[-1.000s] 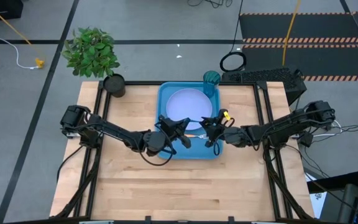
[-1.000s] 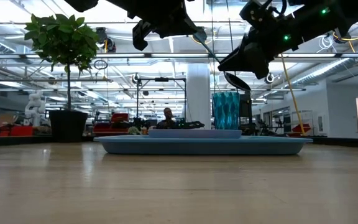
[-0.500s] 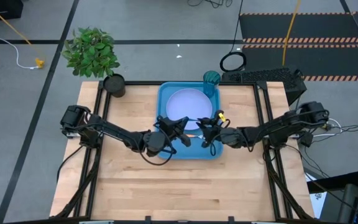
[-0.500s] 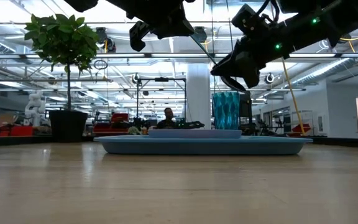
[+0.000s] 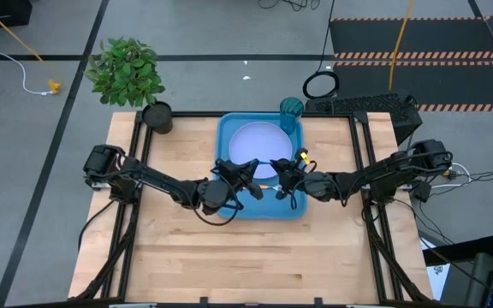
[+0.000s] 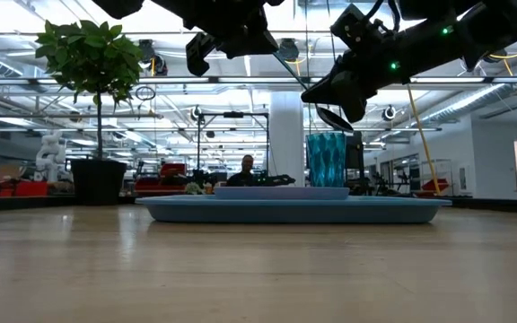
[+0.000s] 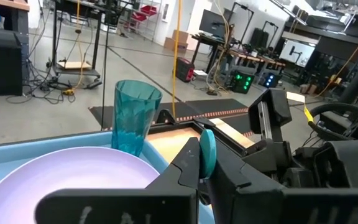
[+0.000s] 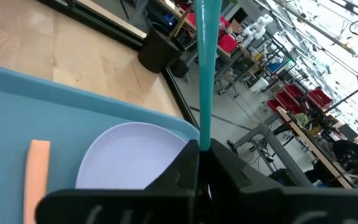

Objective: Pick and place plate/cup/fork/spoon on tray
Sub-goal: Put the blue spoon on the blue serving tray to the right of the orange fork

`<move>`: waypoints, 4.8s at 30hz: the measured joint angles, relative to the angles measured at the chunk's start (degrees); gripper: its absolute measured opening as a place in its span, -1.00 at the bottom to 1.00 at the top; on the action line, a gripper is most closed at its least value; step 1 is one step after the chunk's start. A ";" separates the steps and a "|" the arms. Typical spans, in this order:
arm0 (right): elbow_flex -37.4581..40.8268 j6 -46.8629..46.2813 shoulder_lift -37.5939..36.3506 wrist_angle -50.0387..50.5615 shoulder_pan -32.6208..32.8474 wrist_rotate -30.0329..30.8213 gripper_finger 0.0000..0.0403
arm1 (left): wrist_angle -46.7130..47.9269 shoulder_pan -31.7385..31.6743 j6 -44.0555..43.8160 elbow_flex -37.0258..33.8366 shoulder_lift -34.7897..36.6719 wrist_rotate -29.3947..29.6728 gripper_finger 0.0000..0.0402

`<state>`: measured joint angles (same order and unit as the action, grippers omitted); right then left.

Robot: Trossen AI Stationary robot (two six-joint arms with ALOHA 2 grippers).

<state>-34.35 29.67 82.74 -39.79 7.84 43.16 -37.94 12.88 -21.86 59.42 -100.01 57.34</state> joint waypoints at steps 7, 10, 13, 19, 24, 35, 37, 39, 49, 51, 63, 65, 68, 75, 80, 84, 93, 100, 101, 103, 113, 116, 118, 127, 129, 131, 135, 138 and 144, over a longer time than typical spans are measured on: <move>0.00 -0.02 0.00 0.13 0.00 -0.02 -0.98 | -0.03 0.04 -0.03 0.00 0.00 -0.08 -0.96; 0.00 -0.30 0.00 0.17 0.00 -0.19 -0.98 | -0.03 0.04 -0.94 0.00 0.00 -0.42 -0.80; 0.02 -1.37 0.02 0.90 0.00 -1.31 -0.98 | -0.13 0.05 -0.53 0.00 0.17 -1.11 -0.59; 0.02 -6.24 0.02 3.76 0.04 -3.24 -0.98 | 3.01 1.80 7.78 0.00 4.48 -1.34 -0.30; 0.01 -14.00 -1.56 10.40 0.00 -8.71 -0.98 | 11.15 4.06 13.02 0.04 10.87 -1.26 -0.26; -5.89 -35.90 -5.70 32.31 -1.48 -34.97 -0.98 | 19.69 8.38 21.04 0.04 18.49 -4.15 -0.26; -8.17 -37.15 -5.09 35.52 -1.66 -37.77 -0.98 | 19.84 8.41 21.37 0.04 18.39 -6.43 -0.25; -9.73 -37.57 -4.92 38.38 -1.66 -39.73 -0.98 | 19.88 7.87 21.33 0.04 17.98 -8.84 -0.25; -10.51 -36.72 -3.88 42.21 -1.88 -46.83 -0.98 | 27.67 3.56 17.64 4.97 13.59 -25.31 -0.25; -10.49 -36.34 -3.45 42.41 -1.90 -47.53 -0.98 | 34.51 3.07 17.15 9.43 10.97 -27.12 -0.25; -10.49 -33.28 -3.41 46.68 -2.01 -48.40 -0.98 | 50.11 1.49 16.53 24.63 -3.78 -40.84 -0.11; -10.49 -32.92 -3.41 46.72 -2.01 -49.29 -0.98 | 50.93 1.49 15.87 24.55 -4.59 -40.84 0.00; -10.49 -31.18 -3.41 47.36 -2.01 -49.39 -0.98 | 52.31 1.38 15.39 24.59 -5.22 -40.83 0.13; -10.49 -28.77 -3.41 47.83 -2.01 -49.35 -0.98 | 54.92 1.09 14.77 24.44 -5.81 -40.85 0.23; -10.49 -27.17 -3.41 47.75 -1.99 -49.24 -0.98 | 55.87 0.09 12.91 22.54 -5.84 -40.83 0.24; -10.49 -26.12 -3.41 47.71 -1.97 -49.22 -0.98 | 55.34 0.26 12.06 20.41 -5.75 -40.92 0.24; -10.49 -24.45 -3.43 47.19 -1.97 -48.82 -0.98 | 55.24 -0.35 11.39 18.47 -5.79 -41.07 0.11; -10.49 -24.43 -3.43 46.61 -1.97 -48.40 -0.98 | 54.88 -1.29 12.33 18.47 -5.79 -40.99 -0.18; -10.49 -24.43 -3.43 46.62 -1.97 -47.88 -0.98 | 54.85 -1.29 12.31 18.47 -5.79 -41.00 -0.22; -10.49 -24.43 -3.45 46.61 -1.95 -47.01 -0.98 | 54.87 -1.28 12.26 18.47 -5.79 -40.99 -0.30; -10.47 -24.23 -3.45 46.48 -1.95 -46.16 -0.98 | 56.10 -1.29 12.55 18.47 -5.79 -40.79 -0.48; -10.47 -24.28 -3.45 46.22 -1.97 -46.03 -0.98 | 56.40 -1.27 11.60 18.47 -5.79 -38.97 -0.45; -10.47 -24.25 -3.45 46.05 -1.97 -45.99 -0.98 | 56.52 -1.25 11.38 18.47 -5.79 -38.03 -0.39; -10.45 -23.62 -3.45 45.56 -1.97 -46.15 -0.98 | 56.72 -1.46 11.23 18.47 -5.79 -37.78 -0.17; -10.43 -23.62 -3.45 45.20 -1.97 -46.11 -0.98 | 57.34 -1.61 10.76 18.49 -5.78 -38.16 -0.22; -10.43 -23.64 -3.45 44.96 -1.99 -45.94 -0.98 | 58.05 -1.80 10.73 18.51 -5.77 -38.49 -0.30; -10.43 -23.67 -3.45 44.83 -1.99 -45.90 -0.98 | 57.80 -1.84 11.23 18.51 -5.77 -38.71 -0.46; -10.43 -23.68 -3.45 44.83 -1.99 -45.89 -0.98 | 57.58 -1.84 11.75 18.51 -5.77 -38.82 -0.58; -10.43 -23.57 -3.45 44.77 -2.01 -45.79 -0.98 | 57.50 -1.90 12.77 18.49 -5.77 -38.99 -0.72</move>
<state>-44.77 6.09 79.29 4.97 5.82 -2.63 19.55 10.98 -9.09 77.91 -105.78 18.35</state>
